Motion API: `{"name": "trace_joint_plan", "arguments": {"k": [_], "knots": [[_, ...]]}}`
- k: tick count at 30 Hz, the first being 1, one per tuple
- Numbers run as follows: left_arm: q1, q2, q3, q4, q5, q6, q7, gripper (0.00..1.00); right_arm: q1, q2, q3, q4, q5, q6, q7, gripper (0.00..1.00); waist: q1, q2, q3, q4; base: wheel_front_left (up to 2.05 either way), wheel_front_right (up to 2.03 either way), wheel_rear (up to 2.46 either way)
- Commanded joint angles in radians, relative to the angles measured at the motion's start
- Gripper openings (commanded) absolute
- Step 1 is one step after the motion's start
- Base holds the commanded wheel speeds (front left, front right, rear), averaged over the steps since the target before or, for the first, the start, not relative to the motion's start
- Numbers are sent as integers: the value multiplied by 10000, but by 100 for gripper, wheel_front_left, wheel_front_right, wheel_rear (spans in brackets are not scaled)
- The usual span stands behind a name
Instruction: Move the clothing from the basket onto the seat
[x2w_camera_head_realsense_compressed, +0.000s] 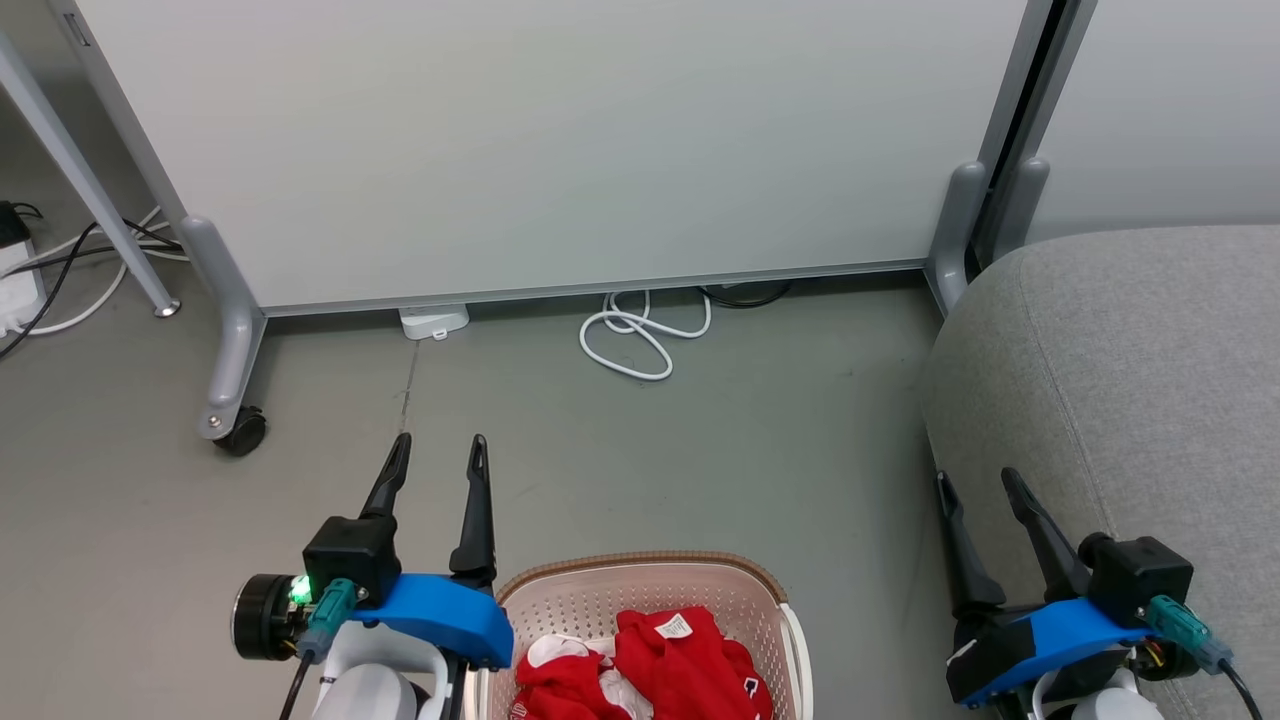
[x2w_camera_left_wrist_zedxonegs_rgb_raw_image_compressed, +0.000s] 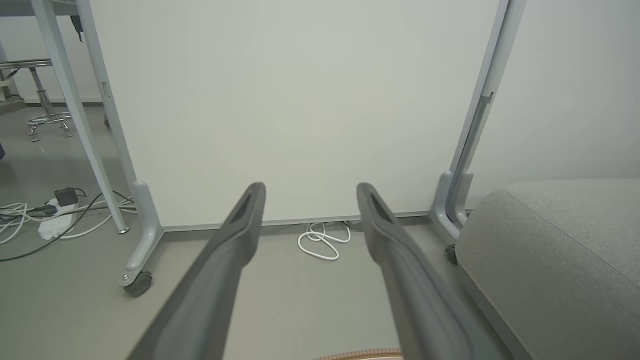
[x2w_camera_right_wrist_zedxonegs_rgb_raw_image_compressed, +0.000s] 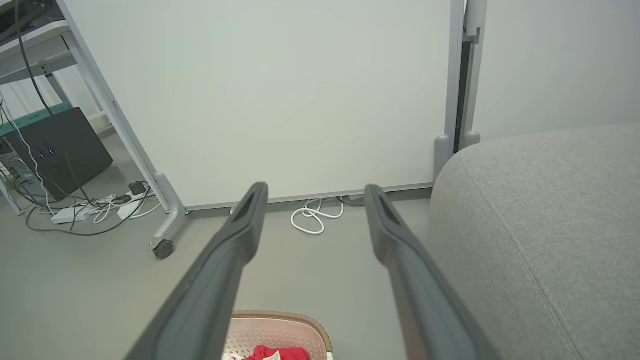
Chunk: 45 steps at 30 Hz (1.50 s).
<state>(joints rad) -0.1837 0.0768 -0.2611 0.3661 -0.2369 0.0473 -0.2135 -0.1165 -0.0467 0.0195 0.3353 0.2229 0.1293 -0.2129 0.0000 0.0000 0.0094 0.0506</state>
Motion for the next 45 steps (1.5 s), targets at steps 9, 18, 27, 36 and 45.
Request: {"name": "trace_joint_plan", "arguments": {"k": [9,18,27,36,45], "knots": [[-223,23,-71,239,518,-226,-236,100,-181,-56,78,29,-807,21,-240,100,0,0,16,31,0,0,0],[-574,-6,-242,832,1092,-260,-396,100,-172,-58,75,46,-1510,23,-405,100,0,0,77,148,0,0,0],[-779,-48,-294,1037,1302,-266,-532,100,-183,-60,-107,92,-2006,24,-541,100,0,0,116,239,0,0,0],[-688,-63,-239,1286,1117,-319,-532,100,36,-59,-291,129,-1893,16,-539,100,0,0,91,229,0,0,0],[-659,-88,-223,1344,985,-329,-532,100,43,-57,-339,173,-1891,16,-539,100,0,0,78,216,0,0,0]]}}
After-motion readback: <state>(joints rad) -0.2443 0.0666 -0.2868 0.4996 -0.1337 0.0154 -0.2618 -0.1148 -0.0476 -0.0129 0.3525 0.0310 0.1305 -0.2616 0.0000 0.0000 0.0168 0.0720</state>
